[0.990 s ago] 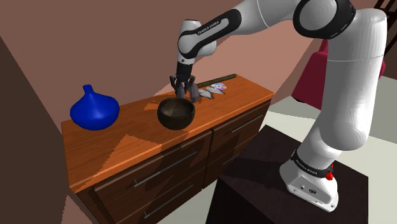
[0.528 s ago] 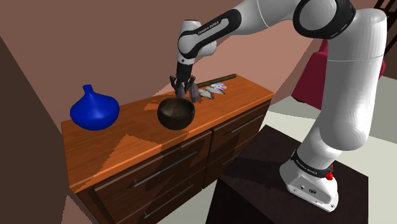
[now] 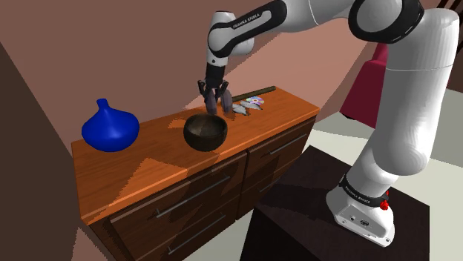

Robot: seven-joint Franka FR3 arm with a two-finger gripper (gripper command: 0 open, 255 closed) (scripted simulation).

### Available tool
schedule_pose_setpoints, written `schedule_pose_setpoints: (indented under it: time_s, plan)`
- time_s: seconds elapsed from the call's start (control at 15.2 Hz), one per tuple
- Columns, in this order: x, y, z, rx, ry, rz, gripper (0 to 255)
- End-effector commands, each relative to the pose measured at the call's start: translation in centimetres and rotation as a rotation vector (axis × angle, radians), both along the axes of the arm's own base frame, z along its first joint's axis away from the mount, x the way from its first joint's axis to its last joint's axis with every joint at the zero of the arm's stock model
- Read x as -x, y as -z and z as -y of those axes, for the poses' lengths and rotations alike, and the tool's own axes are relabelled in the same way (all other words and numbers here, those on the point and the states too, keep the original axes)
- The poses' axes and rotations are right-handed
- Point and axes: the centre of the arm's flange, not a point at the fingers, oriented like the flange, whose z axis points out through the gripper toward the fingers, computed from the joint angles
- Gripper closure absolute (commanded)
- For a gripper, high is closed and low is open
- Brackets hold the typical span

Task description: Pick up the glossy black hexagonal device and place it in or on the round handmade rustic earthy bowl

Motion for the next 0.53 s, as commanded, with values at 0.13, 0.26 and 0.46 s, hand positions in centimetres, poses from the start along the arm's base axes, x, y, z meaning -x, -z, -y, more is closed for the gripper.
schedule_pose_setpoints:
  time_s: [0.13,0.26,0.46]
  plan:
    - [0.0,-2.2,0.1,0.000,0.000,0.000,255]
    - [0.0,-3.3,0.1,0.000,0.000,0.000,255]
    - [0.0,-4.8,0.1,0.000,0.000,0.000,255]
